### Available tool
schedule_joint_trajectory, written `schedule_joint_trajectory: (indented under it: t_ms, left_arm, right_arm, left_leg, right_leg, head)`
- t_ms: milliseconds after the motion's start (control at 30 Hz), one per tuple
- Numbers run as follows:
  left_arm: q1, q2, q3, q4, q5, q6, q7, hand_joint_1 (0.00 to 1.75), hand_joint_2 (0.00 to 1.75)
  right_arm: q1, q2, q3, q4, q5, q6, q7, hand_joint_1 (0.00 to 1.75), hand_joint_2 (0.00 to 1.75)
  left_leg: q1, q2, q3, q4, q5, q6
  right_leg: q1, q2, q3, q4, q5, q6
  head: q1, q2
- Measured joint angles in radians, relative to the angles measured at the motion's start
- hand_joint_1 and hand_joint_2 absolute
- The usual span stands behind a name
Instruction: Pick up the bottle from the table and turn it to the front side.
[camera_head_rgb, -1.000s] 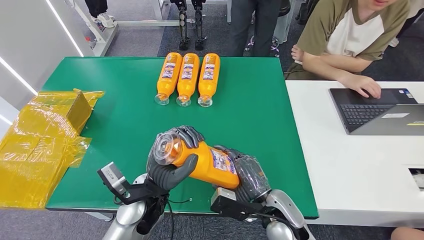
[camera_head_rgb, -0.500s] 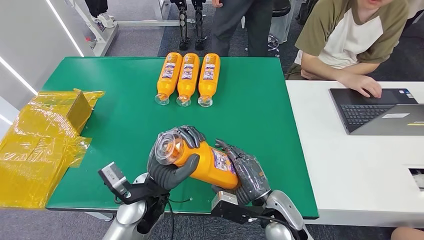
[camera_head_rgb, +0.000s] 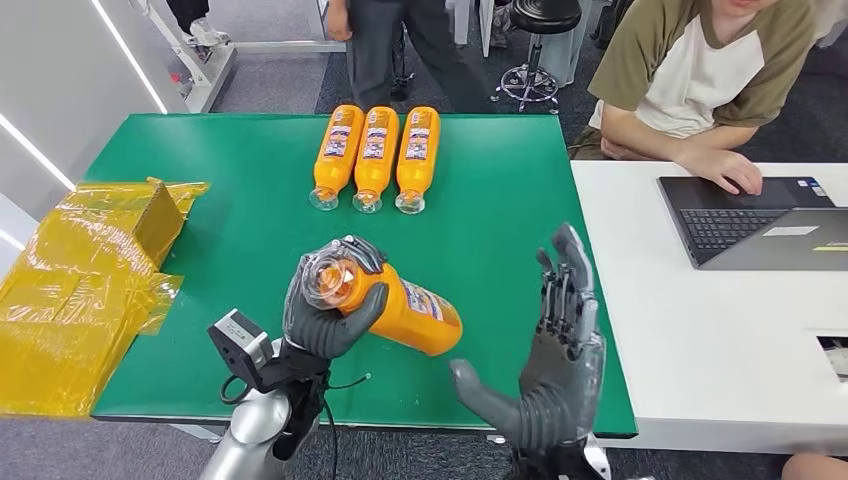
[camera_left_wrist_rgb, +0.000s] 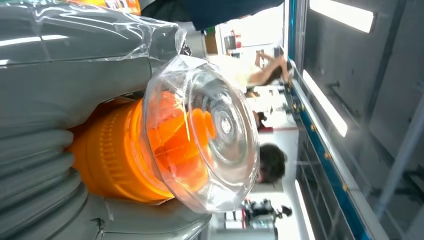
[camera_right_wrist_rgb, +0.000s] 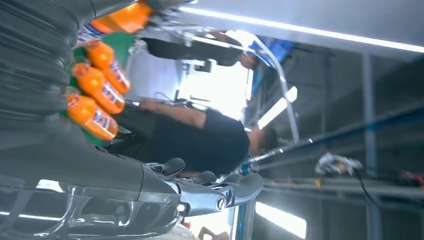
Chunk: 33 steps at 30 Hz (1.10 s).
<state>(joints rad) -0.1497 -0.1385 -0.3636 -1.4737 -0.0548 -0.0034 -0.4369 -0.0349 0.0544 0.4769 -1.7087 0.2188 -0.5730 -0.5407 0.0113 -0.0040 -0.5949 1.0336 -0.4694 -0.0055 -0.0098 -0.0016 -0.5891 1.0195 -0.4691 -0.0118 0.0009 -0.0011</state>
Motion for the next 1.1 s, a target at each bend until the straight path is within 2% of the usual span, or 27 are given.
schedule_joint_trajectory:
  t_ms: [133,233,400,567,633,900,1100]
  left_arm:
    - [0.006,0.011,0.029,-0.005,-0.028,0.025,0.004,1.75,1.75]
    - [0.016,0.028,0.043,-0.018,-0.148,0.093,0.023,1.75,1.75]
    - [0.024,0.115,0.097,-0.036,-0.485,0.249,0.107,1.75,1.75]
    - [0.023,0.184,0.142,-0.038,-0.546,0.275,0.126,1.75,1.75]
    - [0.023,0.21,0.147,-0.039,-0.611,0.297,0.159,1.75,1.75]
    - [-0.003,0.423,0.192,-0.039,-0.884,0.343,0.296,1.75,1.75]
    - [-0.017,0.553,0.212,-0.036,-1.074,0.331,0.382,1.75,1.75]
  right_arm:
    - [0.039,0.0,0.018,-0.044,-0.019,-0.015,-0.005,0.0,1.75]
    - [0.057,-0.003,0.023,-0.057,-0.032,-0.034,-0.019,0.0,1.75]
    - [0.09,-0.014,0.023,-0.096,-0.033,-0.054,-0.024,0.0,1.75]
    - [0.104,-0.017,0.021,-0.122,-0.028,-0.053,-0.019,0.0,1.75]
    - [0.107,-0.017,0.02,-0.127,-0.027,-0.051,-0.019,0.0,1.75]
    - [0.131,-0.03,0.015,-0.15,-0.042,-0.044,-0.026,0.0,1.75]
    - [0.138,-0.038,0.016,-0.153,-0.059,-0.049,-0.038,0.0,1.75]
  left_leg:
    - [0.0,0.0,0.0,0.0,0.0,0.0]
    - [0.0,0.0,0.0,0.0,0.0,0.0]
    - [0.0,0.001,0.001,0.0,0.0,0.0]
    - [0.001,0.001,0.001,-0.001,0.0,-0.001]
    - [0.001,0.001,0.001,-0.001,0.0,-0.001]
    - [0.001,0.004,0.001,-0.001,0.001,-0.002]
    - [0.002,0.006,0.001,-0.001,0.0,-0.002]
  right_leg:
    - [0.0,0.0,0.0,0.0,0.0,0.0]
    - [0.0,0.0,0.0,0.0,0.0,0.0]
    - [0.0,0.001,0.0,0.0,0.0,0.0]
    - [0.001,0.0,0.0,0.001,0.0,-0.001]
    - [0.001,0.001,0.0,0.001,0.0,-0.001]
    - [0.001,0.004,-0.002,0.001,0.0,-0.002]
    - [0.002,0.005,-0.002,0.001,0.0,-0.003]
  head:
    - [0.0,0.0]
    - [0.0,0.0]
    - [0.0,0.0]
    - [0.0,0.0]
    - [0.0,0.0]
    - [0.0,0.0]
    - [0.0,0.0]
